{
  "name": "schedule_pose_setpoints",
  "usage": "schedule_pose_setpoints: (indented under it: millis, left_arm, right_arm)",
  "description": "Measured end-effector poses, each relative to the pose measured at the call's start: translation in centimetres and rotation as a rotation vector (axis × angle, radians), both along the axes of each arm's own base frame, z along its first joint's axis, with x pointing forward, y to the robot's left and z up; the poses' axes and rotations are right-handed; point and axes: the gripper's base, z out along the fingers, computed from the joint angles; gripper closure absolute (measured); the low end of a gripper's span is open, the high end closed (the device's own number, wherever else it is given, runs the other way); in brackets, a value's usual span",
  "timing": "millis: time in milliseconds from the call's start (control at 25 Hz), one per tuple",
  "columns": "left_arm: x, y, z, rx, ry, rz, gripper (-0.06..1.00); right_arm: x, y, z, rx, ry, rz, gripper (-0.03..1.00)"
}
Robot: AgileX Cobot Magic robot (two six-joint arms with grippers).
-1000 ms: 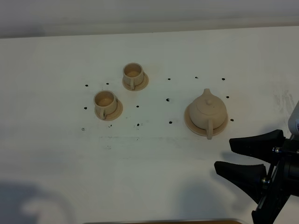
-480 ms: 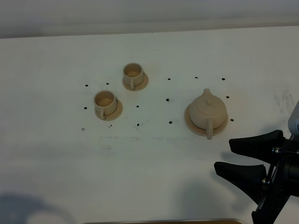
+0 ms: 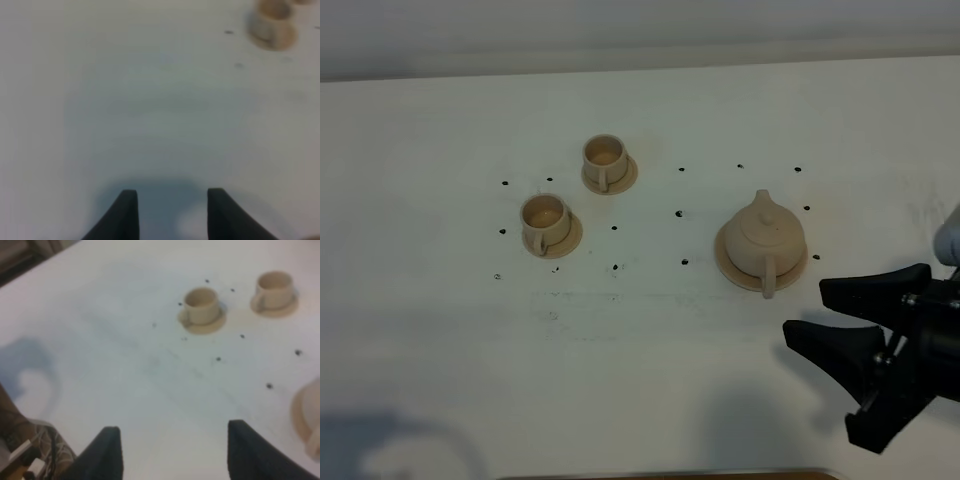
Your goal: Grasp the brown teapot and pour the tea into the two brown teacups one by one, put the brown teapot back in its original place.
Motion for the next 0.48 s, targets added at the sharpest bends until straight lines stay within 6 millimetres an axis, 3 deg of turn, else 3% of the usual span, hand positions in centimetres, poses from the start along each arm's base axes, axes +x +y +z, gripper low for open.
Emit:
schedule_pose_setpoints:
  millis: [240, 480]
  left_arm:
    - [-0.5, 0.0, 0.0, 0.000, -0.031, 0.068, 0.63]
    - [-1.0, 0.0, 0.0, 0.002, -0.065, 0.116, 0.63]
  right_arm:
    - [1.4, 0.4, -0.2, -0.033, 0.011, -0.028, 0.49]
    - [4.0, 1.7, 0.3, -0.051, 0.031, -0.045, 0.49]
